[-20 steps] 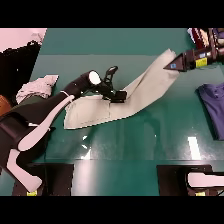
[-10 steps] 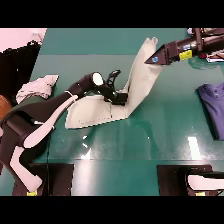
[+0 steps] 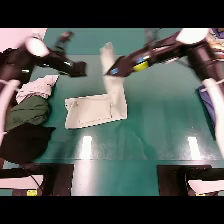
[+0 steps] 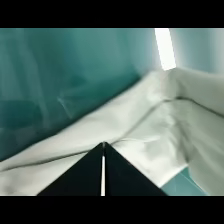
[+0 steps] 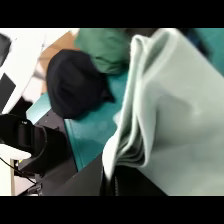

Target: Fold the shirts.

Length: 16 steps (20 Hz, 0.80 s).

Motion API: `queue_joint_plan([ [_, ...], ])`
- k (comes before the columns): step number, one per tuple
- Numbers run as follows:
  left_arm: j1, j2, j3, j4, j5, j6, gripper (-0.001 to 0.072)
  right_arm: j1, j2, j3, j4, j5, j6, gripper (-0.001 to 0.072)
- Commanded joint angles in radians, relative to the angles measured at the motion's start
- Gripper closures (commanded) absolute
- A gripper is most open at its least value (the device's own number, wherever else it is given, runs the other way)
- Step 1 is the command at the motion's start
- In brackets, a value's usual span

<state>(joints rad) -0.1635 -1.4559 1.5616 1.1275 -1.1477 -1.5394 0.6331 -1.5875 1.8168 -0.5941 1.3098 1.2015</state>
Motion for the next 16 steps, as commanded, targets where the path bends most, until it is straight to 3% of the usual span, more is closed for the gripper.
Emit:
queue_joint_plan([
  [1, 0.154, 0.141, 0.001, 0.073, -0.085, 0.003, 0.0679, 0.2, -0.128, 0.066, 0.0, -0.126, -0.081, 0.0694],
  [2, 0.188, 0.168, 0.001, 0.073, -0.099, 0.003, 0.068, 0.244, -0.183, 0.117, -0.004, -0.121, -0.101, 0.0621],
  [3, 0.215, 0.19, 0.001, 0.073, -0.111, 0.003, 0.0679, 0.275, -0.231, 0.166, -0.011, -0.117, -0.103, 0.0339],
  [4, 0.233, 0.205, 0.001, 0.073, -0.122, 0.004, 0.068, 0.29, -0.268, 0.205, -0.011, -0.105, -0.103, 0.0231],
  [7, 0.253, 0.224, 0.001, 0.076, -0.163, 0.031, 0.0679, 0.259, -0.299, 0.235, -0.011, -0.045, -0.074, 0.0309],
  [8, 0.252, 0.224, 0.001, 0.074, -0.177, 0.032, 0.068, 0.227, -0.28, 0.2, -0.012, -0.033, -0.068, 0.0382],
  [9, 0.252, 0.224, 0.001, 0.074, -0.187, 0.033, 0.068, 0.185, -0.252, 0.151, -0.034, -0.014, -0.066, 0.0409],
  [13, 0.252, 0.224, 0.001, 0.071, -0.199, 0.042, 0.0679, -0.015, -0.114, -0.08, -0.232, 0.027, 0.003, 0.0409],
  [16, 0.252, 0.224, 0.001, 0.068, -0.198, 0.047, 0.0679, -0.194, -0.004, -0.31, -0.28, 0.005, 0.037, 0.0408],
])
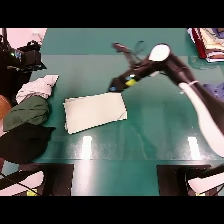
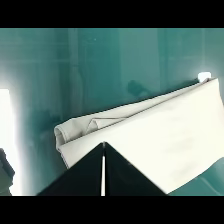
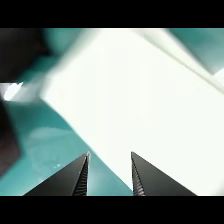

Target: Fold the shirts.

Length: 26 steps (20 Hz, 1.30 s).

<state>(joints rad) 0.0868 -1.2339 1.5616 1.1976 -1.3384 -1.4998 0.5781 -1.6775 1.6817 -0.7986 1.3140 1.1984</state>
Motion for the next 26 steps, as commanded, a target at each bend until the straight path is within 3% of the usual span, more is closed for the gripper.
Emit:
queue_joint_plan([
  [1, 0.002, 0.002, 0.001, -0.004, -0.005, 0.008, 0.068, -0.195, 0.114, -0.253, -0.07, -0.015, 0.044, 0.0403],
  [2, 0.002, 0.002, 0.001, -0.004, -0.003, 0.008, 0.0679, -0.241, 0.133, -0.32, -0.055, -0.034, 0.045, 0.0375],
  [3, 0.002, 0.002, 0.0, -0.004, -0.001, 0.008, 0.0679, -0.282, 0.142, -0.383, -0.032, -0.056, 0.044, 0.0215],
  [4, 0.002, 0.002, 0.0, -0.004, 0.005, 0.008, 0.0679, -0.312, 0.14, -0.429, 0.001, -0.069, 0.045, 0.013],
  [9, 0.002, 0.002, 0.0, -0.005, 0.023, 0.008, 0.0679, -0.292, 0.032, -0.518, 0.197, -0.144, 0.041, 0.0132],
  [16, 0.002, 0.002, 0.0, -0.004, 0.021, 0.016, 0.0679, -0.052, -0.237, -0.278, 0.352, -0.142, 0.039, 0.0138],
  [17, 0.002, 0.002, 0.0, -0.005, 0.021, 0.015, 0.0679, -0.025, -0.273, -0.237, 0.37, -0.133, 0.039, 0.0155],
  [19, 0.002, 0.002, 0.0, -0.005, 0.015, 0.015, 0.068, 0.013, -0.32, -0.16, 0.36, -0.112, 0.039, 0.0434],
  [21, -0.018, 0.002, 0.0, 0.003, 0.011, 0.015, 0.0681, 0.024, -0.332, -0.107, 0.349, -0.103, 0.011, 0.0661],
  [22, -0.038, 0.002, 0.0, 0.004, 0.013, 0.015, 0.0681, 0.023, -0.328, -0.089, 0.349, -0.1, -0.004, 0.0696],
  [26, -0.173, 0.002, 0.0, 0.003, 0.023, 0.015, 0.068, -0.084, -0.237, -0.047, 0.199, -0.087, 0.003, 0.0696],
])
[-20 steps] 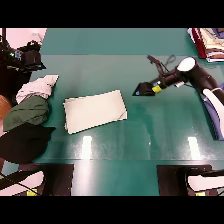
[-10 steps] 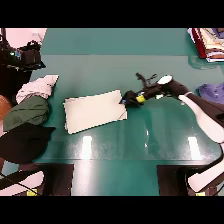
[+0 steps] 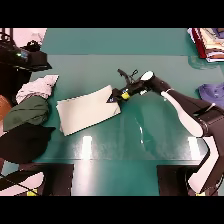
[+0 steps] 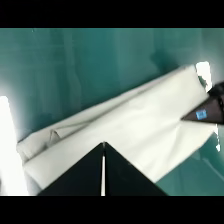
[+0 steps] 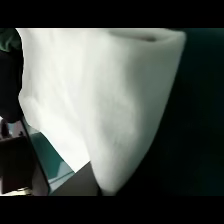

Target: Fold the shirts.

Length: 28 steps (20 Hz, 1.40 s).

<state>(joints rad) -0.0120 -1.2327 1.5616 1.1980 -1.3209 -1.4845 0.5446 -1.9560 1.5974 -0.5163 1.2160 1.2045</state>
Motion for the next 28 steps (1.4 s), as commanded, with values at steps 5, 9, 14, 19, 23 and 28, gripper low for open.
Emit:
queue_joint_plan([
  [5, -0.236, 0.001, 0.0, 0.003, 0.065, -0.001, 0.068, -0.38, 0.263, 0.035, -0.266, 0.062, 0.004, 0.0695],
  [9, -0.335, 0.0, 0.0, 0.003, 0.222, -0.009, 0.068, -0.699, 0.383, 0.035, -0.302, 0.042, 0.011, 0.0695],
  [14, -0.41, -0.007, 0.0, 0.002, 0.315, -0.027, 0.068, -1.055, 0.405, 0.035, -0.296, 0.029, 0.071, 0.0695],
  [19, -0.427, -0.037, -0.002, -0.001, 0.306, -0.064, 0.068, -1.221, 0.406, 0.036, -0.204, -0.064, 0.097, 0.0695],
  [23, -0.427, -0.053, -0.002, -0.001, 0.29, -0.064, 0.068, -1.243, 0.406, 0.12, -0.15, -0.074, 0.096, 0.0695],
  [28, -0.427, -0.053, -0.002, -0.001, 0.266, -0.061, 0.0679, -1.244, 0.406, 0.309, -0.249, 0.027, 0.115, 0.0695],
])
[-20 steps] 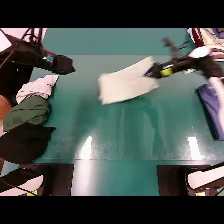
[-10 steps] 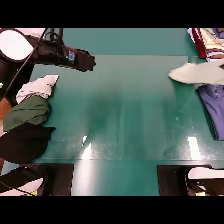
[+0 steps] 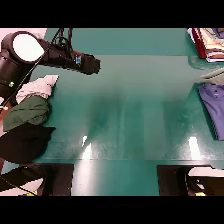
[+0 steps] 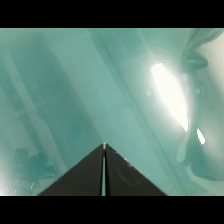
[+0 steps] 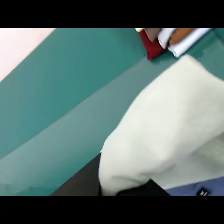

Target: Fold the shirts.

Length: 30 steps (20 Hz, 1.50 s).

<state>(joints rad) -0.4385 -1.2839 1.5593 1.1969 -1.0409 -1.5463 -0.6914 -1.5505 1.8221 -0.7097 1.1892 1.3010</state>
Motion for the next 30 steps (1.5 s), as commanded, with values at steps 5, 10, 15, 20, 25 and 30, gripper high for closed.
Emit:
queue_joint_plan([
  [5, 0.0, -0.002, 0.0, 0.0, -0.042, 0.001, 0.0679, -0.01, 0.002, 0.115, -0.214, 0.234, 0.037, 0.0695],
  [10, 0.0, -0.002, 0.0, 0.0, -0.07, 0.009, 0.0679, -0.069, 0.002, 0.115, -0.35, 0.438, 0.122, 0.0695],
  [15, 0.0, -0.002, 0.0, 0.001, -0.067, 0.01, 0.0679, -0.166, 0.081, -0.054, -0.473, 0.511, 0.177, 0.0566],
  [20, 0.0, -0.002, 0.0, 0.001, -0.068, 0.01, 0.0679, -0.288, 0.181, -0.27, -0.468, 0.49, 0.177, 0.0227],
  [25, 0.0, -0.002, 0.0, 0.0, -0.067, 0.01, 0.0679, -0.306, 0.243, -0.328, -0.4, 0.441, 0.177, 0.023],
  [30, 0.0, -0.002, 0.0, 0.0, -0.071, 0.008, 0.0679, -0.08, 0.297, -0.327, -0.216, 0.417, 0.176, 0.0244],
])
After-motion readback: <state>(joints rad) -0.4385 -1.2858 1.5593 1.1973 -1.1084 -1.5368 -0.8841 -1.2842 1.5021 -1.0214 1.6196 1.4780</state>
